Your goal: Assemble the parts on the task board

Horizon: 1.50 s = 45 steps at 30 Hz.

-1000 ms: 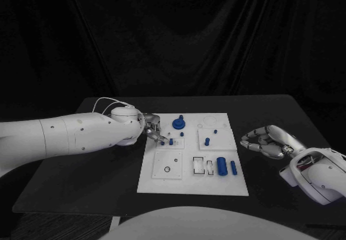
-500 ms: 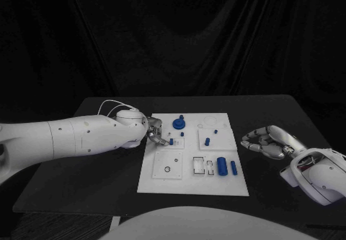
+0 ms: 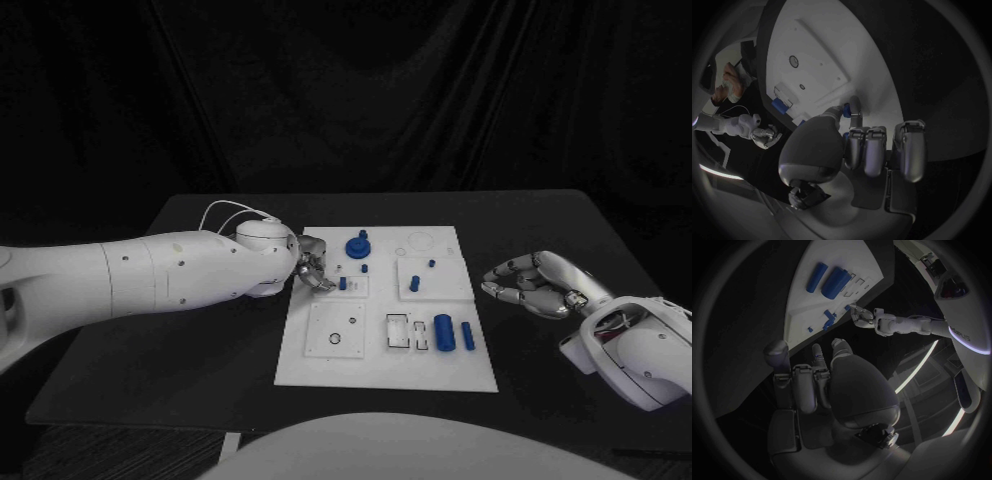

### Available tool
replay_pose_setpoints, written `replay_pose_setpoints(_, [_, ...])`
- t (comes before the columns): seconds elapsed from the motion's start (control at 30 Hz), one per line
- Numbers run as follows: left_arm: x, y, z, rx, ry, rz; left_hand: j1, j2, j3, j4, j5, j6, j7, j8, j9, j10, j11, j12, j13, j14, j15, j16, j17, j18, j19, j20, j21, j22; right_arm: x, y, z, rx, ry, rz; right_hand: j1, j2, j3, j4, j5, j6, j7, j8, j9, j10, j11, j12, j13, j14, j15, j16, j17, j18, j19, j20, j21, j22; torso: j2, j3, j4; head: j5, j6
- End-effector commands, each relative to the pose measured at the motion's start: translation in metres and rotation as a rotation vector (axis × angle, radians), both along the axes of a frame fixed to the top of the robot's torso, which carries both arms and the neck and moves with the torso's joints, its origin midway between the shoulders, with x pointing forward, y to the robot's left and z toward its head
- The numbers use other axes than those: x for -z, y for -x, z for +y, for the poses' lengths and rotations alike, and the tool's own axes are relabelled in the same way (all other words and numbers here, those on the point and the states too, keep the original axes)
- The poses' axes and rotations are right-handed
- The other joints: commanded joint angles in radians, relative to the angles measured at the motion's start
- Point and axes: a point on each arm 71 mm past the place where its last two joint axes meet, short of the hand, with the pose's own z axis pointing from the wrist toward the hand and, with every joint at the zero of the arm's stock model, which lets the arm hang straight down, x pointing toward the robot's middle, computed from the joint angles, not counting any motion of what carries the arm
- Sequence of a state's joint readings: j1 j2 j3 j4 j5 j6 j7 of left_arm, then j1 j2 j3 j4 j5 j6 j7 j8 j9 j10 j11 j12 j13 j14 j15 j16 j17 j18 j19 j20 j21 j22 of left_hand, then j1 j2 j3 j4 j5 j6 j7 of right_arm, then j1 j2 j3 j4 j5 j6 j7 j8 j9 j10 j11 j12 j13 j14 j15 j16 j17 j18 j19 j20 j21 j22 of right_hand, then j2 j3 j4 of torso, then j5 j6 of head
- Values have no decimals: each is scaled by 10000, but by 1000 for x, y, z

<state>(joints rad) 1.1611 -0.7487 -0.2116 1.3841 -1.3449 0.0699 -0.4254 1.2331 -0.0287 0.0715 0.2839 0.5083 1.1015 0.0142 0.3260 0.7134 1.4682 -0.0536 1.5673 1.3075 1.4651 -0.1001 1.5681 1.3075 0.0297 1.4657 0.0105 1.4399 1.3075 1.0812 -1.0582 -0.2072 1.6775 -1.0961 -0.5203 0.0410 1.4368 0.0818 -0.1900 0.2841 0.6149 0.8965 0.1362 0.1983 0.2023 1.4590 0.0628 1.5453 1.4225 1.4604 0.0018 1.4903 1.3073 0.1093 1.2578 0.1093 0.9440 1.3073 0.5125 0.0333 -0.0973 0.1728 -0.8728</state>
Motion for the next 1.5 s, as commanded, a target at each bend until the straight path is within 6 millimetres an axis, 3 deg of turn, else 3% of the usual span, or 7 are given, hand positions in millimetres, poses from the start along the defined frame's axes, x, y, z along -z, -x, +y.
replay_pose_setpoints(0.03, [4,3,0,-27,-3,306,202,-28,98,1,202,43,-51,-71,23,1025,-30,35,2633,1057,-51,27,2633,19,482,-16,-47,2207,2,1,0,80,63,125,81,2,42,-1,57,15,11,43,-12,640,-8,-38,1081,480,-20,-11,1612,167,-2,-4,-3,966,-4,1,0,10,2])
replay_pose_setpoints(0.27, [5,3,-4,-25,179,373,798,-68,486,-89,476,85,-82,-72,161,1025,-59,35,2633,1057,-77,27,2633,21,487,-44,-67,2207,2,0,1,75,80,176,87,7,48,-2,59,14,11,42,-13,634,-8,-42,1076,475,-21,-17,1605,172,-14,-4,-28,960,-3,2,2,12,2])
replay_pose_setpoints(0.37, [5,3,-5,-56,321,381,1210,-164,1291,-63,-687,30,-76,-124,255,1025,-53,35,2633,1057,-88,27,2633,21,490,-65,-83,2208,3,0,1,76,94,207,90,9,51,-2,59,13,11,42,-14,622,-8,-49,1067,467,-20,-27,1592,179,-32,-4,-64,950,0,3,3,18,2])
replay_pose_setpoints(0.43, [5,3,-6,-66,382,369,1241,-331,1868,-1,-1042,43,-72,-133,316,1025,-22,35,2633,1057,-92,27,2633,19,493,-53,-87,2209,3,0,1,82,102,221,90,9,51,-2,59,13,11,42,-14,622,-8,-49,1067,467,-20,-27,1592,179,-32,-4,-64,950,1,4,6,11,2])
replay_pose_setpoints(0.67, [4,4,-5,-149,516,273,1249,-832,3463,-275,-1107,95,-33,-53,599,1025,-42,35,2633,1057,-71,27,2633,22,498,-46,-112,2208,3,0,1,95,131,271,113,19,70,-9,63,7,10,39,-16,607,-8,-58,1054,454,-20,-41,1575,185,-50,-4,-96,942,-3,1,-3,19,2])
replay_pose_setpoints(0.9, [1,7,1,-362,670,11,930,-1040,4609,-538,-1329,91,-3,49,832,1025,-32,35,2633,1057,-51,27,2633,31,486,-33,-158,2198,4,0,1,102,148,297,148,25,95,-21,67,1,10,38,-19,588,-9,-69,1039,447,-20,-47,1567,189,-67,-4,-127,935,-2,3,2,40,2])
replay_pose_setpoints(1.5, [-27,5,5,-1138,1289,-692,644,-1152,5242,-742,-1427,111,-18,156,1011,1025,-32,35,2633,1057,-63,27,2633,44,471,-36,-216,2181,5,0,0,115,198,396,183,31,119,-32,69,-2,11,37,-21,589,-9,-68,1041,436,-19,-59,1553,192,-78,-4,-145,931,-7,0,-3,25,2])
